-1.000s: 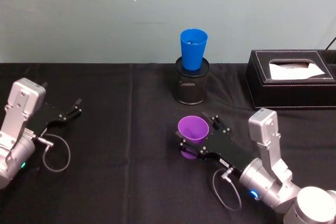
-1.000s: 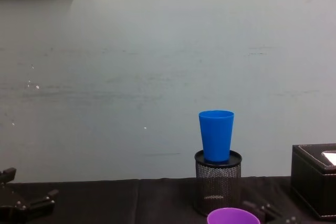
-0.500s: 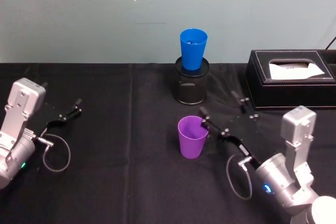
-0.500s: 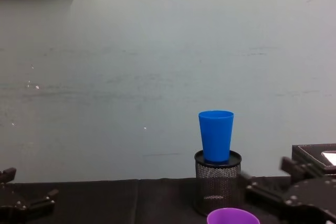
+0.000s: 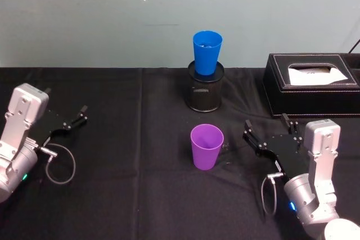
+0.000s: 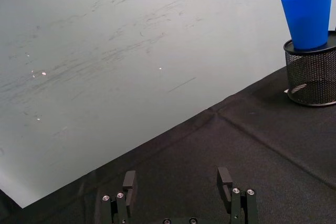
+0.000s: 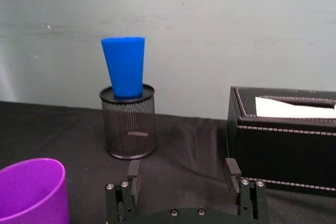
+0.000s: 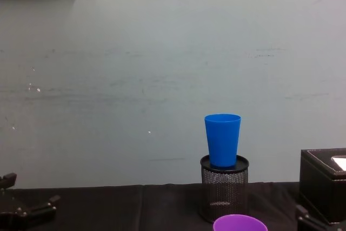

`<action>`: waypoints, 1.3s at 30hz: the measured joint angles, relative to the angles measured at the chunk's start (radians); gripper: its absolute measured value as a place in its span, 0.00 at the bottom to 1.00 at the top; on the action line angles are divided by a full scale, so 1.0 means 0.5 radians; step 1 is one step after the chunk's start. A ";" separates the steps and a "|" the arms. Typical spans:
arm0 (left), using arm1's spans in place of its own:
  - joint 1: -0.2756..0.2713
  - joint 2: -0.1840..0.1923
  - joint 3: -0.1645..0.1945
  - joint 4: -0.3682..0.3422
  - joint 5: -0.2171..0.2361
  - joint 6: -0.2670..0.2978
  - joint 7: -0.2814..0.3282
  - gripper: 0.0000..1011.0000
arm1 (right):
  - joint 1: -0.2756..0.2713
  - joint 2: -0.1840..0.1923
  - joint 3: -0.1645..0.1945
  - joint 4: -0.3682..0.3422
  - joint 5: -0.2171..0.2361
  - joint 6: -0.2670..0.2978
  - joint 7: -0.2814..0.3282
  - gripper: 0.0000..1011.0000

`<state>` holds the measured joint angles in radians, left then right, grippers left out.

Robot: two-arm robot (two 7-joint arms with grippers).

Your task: Pick up one cup with a gripper and tap it against the other cup.

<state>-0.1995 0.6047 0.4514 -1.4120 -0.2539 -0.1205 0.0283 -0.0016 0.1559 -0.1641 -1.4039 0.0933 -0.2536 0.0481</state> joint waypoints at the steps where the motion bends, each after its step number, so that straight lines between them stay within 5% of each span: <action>1: 0.000 0.000 0.000 0.000 0.000 0.000 0.000 0.99 | 0.004 -0.006 0.002 0.007 -0.009 0.011 -0.007 0.99; 39: 0.000 0.000 0.000 0.000 0.000 0.000 0.000 0.99 | 0.017 -0.013 0.005 0.030 -0.030 0.036 0.009 0.99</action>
<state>-0.1996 0.6047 0.4514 -1.4120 -0.2539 -0.1205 0.0283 0.0069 0.1493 -0.1616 -1.3888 0.0782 -0.2356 0.0528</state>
